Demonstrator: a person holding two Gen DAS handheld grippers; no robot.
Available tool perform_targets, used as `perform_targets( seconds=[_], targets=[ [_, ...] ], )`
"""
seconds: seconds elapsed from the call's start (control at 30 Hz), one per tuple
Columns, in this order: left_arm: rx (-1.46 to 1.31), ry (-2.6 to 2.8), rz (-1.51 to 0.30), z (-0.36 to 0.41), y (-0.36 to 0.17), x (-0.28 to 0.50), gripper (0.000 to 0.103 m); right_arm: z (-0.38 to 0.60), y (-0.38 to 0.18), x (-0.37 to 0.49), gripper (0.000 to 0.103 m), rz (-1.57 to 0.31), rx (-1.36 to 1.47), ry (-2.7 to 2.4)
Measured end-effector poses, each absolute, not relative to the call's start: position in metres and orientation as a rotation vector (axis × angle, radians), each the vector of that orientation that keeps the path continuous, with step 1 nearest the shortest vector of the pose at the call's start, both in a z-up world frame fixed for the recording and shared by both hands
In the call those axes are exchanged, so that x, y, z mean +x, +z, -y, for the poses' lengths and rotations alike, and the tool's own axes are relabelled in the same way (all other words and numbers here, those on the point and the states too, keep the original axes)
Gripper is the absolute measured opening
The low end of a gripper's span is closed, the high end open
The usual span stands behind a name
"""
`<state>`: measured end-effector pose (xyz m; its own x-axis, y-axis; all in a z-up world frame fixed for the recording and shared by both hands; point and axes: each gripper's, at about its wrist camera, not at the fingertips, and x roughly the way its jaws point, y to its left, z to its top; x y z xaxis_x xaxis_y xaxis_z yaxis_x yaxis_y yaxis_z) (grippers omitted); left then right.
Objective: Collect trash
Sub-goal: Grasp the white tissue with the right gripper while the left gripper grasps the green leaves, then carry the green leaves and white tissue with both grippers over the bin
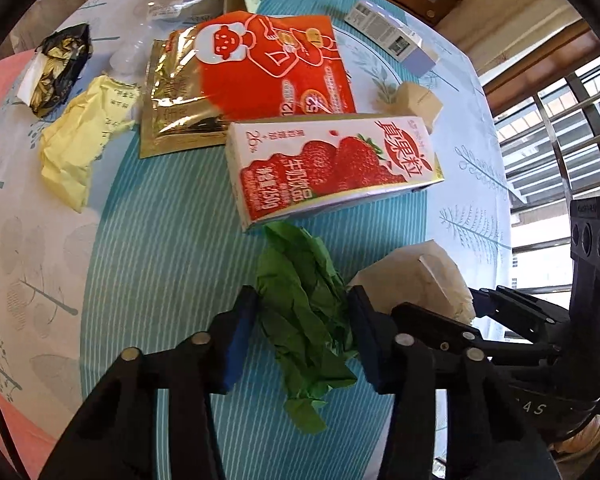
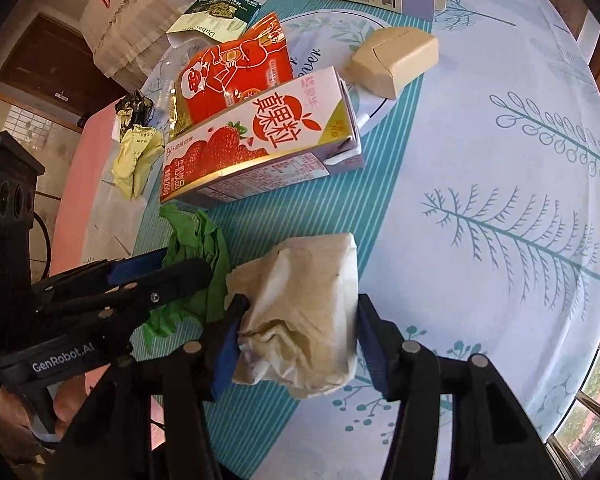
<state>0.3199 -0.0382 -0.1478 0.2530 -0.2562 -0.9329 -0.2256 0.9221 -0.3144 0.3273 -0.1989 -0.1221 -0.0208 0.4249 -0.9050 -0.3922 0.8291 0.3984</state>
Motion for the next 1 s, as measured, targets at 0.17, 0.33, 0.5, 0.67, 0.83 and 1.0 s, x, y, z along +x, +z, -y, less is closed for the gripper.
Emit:
perform_targets(
  seconds=[0.17, 0.33, 0.5, 0.67, 0.83, 1.0],
  targets=[
    [-0.3, -0.051, -1.297, 0.056, -0.137, 0.313, 0.035, 0.209, -0.117, 0.314, 0.047, -1.434, 0.071, 0.621],
    [-0.257, -0.06, -1.252, 0.053, -0.119, 0.294, 0.035, 0.207, -0.099, 0.298, 0.047, -1.385, 0.08, 0.602],
    [-0.213, -0.066, -1.206, 0.036, -0.099, 0.261, 0.035, 0.195, -0.079, 0.274, 0.047, -1.336, 0.072, 0.572],
    [-0.164, -0.086, -1.129, 0.015, -0.075, 0.215, 0.035, 0.183, -0.061, 0.238, 0.047, -1.295, 0.066, 0.501],
    [-0.131, -0.108, -1.065, -0.015, -0.06, 0.157, 0.035, 0.169, -0.049, 0.189, 0.047, -1.252, 0.066, 0.429],
    [-0.159, -0.108, -1.034, -0.054, -0.058, 0.094, 0.035, 0.141, -0.046, 0.13, 0.047, -1.248, 0.035, 0.377]
  ],
)
